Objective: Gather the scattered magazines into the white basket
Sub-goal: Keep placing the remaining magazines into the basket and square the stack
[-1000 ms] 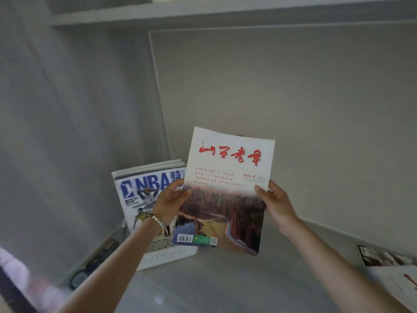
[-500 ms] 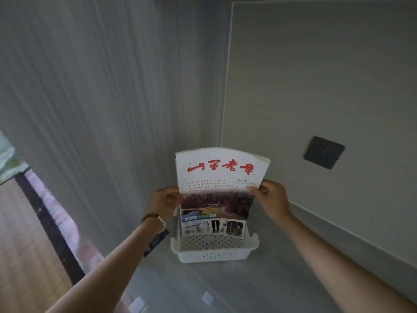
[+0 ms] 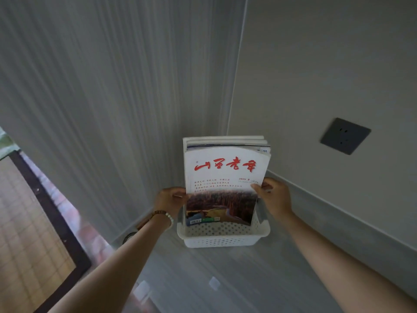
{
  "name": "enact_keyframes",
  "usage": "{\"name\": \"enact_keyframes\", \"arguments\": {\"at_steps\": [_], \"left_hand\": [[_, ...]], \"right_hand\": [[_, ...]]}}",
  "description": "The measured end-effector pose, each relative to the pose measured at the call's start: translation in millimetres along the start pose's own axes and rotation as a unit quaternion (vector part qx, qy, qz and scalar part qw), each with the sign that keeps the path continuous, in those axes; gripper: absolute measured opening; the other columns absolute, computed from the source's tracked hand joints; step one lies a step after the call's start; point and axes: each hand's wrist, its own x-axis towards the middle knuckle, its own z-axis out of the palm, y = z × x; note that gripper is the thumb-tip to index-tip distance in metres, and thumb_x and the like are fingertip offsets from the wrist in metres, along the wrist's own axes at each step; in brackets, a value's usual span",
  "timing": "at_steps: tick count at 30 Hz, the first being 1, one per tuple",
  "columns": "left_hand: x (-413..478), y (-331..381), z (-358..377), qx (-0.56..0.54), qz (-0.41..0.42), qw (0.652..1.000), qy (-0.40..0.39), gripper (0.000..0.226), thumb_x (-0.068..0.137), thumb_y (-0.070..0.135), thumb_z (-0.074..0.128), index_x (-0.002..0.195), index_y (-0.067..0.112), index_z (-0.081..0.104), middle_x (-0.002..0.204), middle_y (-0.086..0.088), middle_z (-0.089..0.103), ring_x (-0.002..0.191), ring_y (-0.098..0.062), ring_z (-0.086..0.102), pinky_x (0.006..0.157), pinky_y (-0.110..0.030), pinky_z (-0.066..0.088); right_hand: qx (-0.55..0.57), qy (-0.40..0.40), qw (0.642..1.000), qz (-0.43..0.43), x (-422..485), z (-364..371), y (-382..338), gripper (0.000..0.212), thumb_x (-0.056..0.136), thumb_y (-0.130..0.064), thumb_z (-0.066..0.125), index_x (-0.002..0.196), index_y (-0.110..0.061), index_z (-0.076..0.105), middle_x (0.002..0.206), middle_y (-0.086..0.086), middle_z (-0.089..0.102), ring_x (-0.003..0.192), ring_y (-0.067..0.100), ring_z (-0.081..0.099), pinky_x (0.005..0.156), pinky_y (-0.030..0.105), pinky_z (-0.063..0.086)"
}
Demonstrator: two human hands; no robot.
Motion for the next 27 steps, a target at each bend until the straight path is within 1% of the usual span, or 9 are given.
{"name": "enact_keyframes", "arguments": {"at_steps": [5,7,9,12,15,18,22,25,27], "left_hand": [[1.9,-4.6,1.1,-0.046,-0.015,0.999,-0.002,0.004,0.072,0.018,0.075,0.073,0.018,0.071,0.071,0.008,0.067,0.065,0.001,0.06,0.064,-0.013,0.049],[0.3,-4.9,-1.6,-0.039,-0.011,0.999,0.003,0.01,0.071,0.02,0.075,0.073,0.021,0.066,0.071,0.011,0.066,0.067,-0.001,0.06,0.065,-0.016,0.05],[-6.1,-4.9,-3.5,-0.041,-0.01,0.999,0.012,0.021,0.069,0.022,0.077,0.073,0.027,0.057,0.073,0.013,0.063,0.068,-0.003,0.061,0.059,-0.018,0.051],[-26.6,-4.8,1.6,-0.048,-0.008,0.999,0.021,0.033,0.066,0.025,0.08,0.072,0.03,0.048,0.076,0.012,0.06,0.064,-0.003,0.06,0.05,-0.019,0.049],[-46.6,-1.8,13.3,-0.044,0.031,0.998,0.014,0.031,0.068,0.024,0.078,0.072,0.029,0.048,0.075,0.008,0.06,0.064,-0.007,0.061,0.054,-0.018,0.047],[-62.1,12.1,29.5,-0.066,0.04,0.996,-0.035,0.023,0.071,0.021,0.076,0.074,0.026,0.053,0.075,0.006,0.06,0.069,-0.011,0.06,0.06,-0.02,0.05],[-78.8,41.9,62.5,-0.097,0.014,0.988,-0.12,0.014,0.075,0.024,0.072,0.082,0.021,0.06,0.073,0.009,0.063,0.07,-0.007,0.061,0.052,-0.011,0.047],[-91.8,65.0,98.9,-0.051,0.038,0.981,-0.186,0.026,0.08,0.029,0.067,0.101,0.015,0.059,0.089,0.003,0.066,0.077,-0.007,0.061,0.057,-0.009,0.046],[-104.2,81.3,129.8,-0.031,0.055,0.973,-0.222,0.031,0.082,0.026,0.065,0.109,0.012,0.058,0.104,-0.005,0.066,0.084,-0.012,0.059,0.066,-0.013,0.044]], "right_hand": [[0.019,0.029,0.999,0.021,1.9,5.4,-0.6,0.014,0.078,-0.026,0.072,0.085,-0.015,0.067,0.079,-0.005,0.069,0.071,0.009,0.062,0.066,0.03,0.052],[0.035,0.04,0.998,0.028,0.7,3.8,-0.1,0.015,0.077,-0.026,0.073,0.084,-0.017,0.063,0.077,-0.01,0.065,0.07,0.003,0.059,0.063,0.021,0.047],[0.053,0.047,0.997,0.037,-1.5,0.9,1.4,0.015,0.077,-0.024,0.073,0.084,-0.017,0.062,0.078,-0.01,0.063,0.071,0.001,0.057,0.061,0.016,0.042],[0.063,0.048,0.996,0.047,-10.1,-3.5,6.1,0.016,0.077,-0.022,0.073,0.087,-0.018,0.061,0.08,-0.011,0.061,0.072,0.003,0.056,0.061,0.014,0.04],[0.078,0.045,0.995,0.052,-23.8,-8.8,14.3,0.017,0.077,-0.024,0.073,0.088,-0.018,0.061,0.083,-0.007,0.063,0.074,0.008,0.058,0.062,0.014,0.041],[0.088,0.043,0.993,0.064,-37.9,-17.7,23.4,0.018,0.077,-0.024,0.074,0.089,-0.018,0.062,0.089,-0.004,0.064,0.074,0.008,0.058,0.063,0.014,0.041],[0.098,0.055,0.99,0.089,-57.8,-42.9,40.5,0.02,0.076,-0.019,0.075,0.09,-0.015,0.062,0.093,0.0,0.064,0.069,0.009,0.056,0.059,0.007,0.042],[0.099,0.067,0.986,0.116,-79.3,-76.3,65.3,0.024,0.077,-0.009,0.073,0.098,-0.007,0.063,0.101,0.006,0.063,0.07,0.019,0.056,0.058,0.005,0.041],[0.096,0.081,0.982,0.139,-99.4,-108.1,89.5,0.029,0.078,-0.006,0.072,0.105,-0.003,0.062,0.107,0.009,0.063,0.074,0.021,0.057,0.055,0.005,0.041]]}}
